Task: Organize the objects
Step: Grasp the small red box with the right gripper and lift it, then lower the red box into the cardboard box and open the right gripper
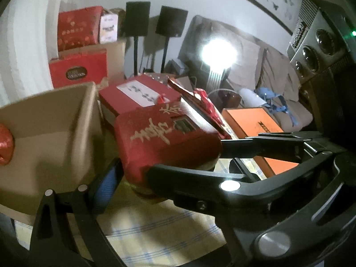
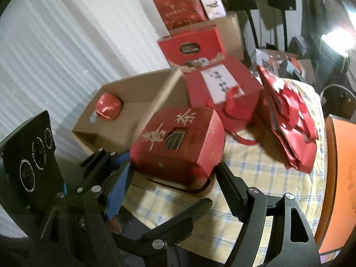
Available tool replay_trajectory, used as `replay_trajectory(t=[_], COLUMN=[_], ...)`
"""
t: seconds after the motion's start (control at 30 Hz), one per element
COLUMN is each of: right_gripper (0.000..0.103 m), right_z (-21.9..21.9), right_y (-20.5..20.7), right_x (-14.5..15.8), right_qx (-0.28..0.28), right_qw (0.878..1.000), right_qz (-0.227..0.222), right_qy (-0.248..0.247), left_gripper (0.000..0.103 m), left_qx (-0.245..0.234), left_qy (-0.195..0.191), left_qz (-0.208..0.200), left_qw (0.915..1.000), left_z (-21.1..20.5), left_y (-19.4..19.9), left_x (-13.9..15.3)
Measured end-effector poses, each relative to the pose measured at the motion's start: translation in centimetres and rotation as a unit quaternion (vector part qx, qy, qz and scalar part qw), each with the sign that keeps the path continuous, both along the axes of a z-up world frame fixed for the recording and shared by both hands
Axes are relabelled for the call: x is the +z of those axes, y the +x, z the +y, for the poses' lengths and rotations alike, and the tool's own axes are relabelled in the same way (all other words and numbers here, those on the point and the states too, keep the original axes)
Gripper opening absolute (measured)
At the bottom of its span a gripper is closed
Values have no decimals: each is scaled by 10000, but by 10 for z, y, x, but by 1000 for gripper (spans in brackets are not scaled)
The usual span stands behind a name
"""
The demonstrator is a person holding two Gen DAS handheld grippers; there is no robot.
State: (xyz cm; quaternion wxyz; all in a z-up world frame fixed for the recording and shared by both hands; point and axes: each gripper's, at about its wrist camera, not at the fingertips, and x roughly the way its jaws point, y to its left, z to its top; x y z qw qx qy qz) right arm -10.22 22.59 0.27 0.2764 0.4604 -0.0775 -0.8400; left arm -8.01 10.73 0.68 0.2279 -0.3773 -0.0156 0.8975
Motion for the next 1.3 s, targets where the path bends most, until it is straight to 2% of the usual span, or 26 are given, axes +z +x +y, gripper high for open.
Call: replay_trajectory(t=[0.27, 0.33, 0.53, 0.87, 1.3], right_gripper=[78, 78, 78, 78, 78], right_z=[-46, -57, -78, -102, -157], right_y=[-1, 1, -6, -9, -27], right_x=[21, 28, 42, 49, 40], right_qx=[240, 222, 256, 451, 934], right_qw=[9995, 9987, 9974, 9971, 9948], right_qz=[191, 385, 569, 535, 368], right_qy=[102, 264, 368, 309, 175], left_gripper=[92, 88, 88, 88, 88], left_qx=[190, 178, 200, 410, 910], left_qy=[91, 131, 300, 415, 483], left_qz=[153, 124, 150, 466, 224], left_qw=[9997, 9997, 9992, 9972, 9944], left_z=[-44, -53, -73, -104, -160], left_y=[6, 5, 0, -3, -16], left_x=[23, 25, 29, 54, 41])
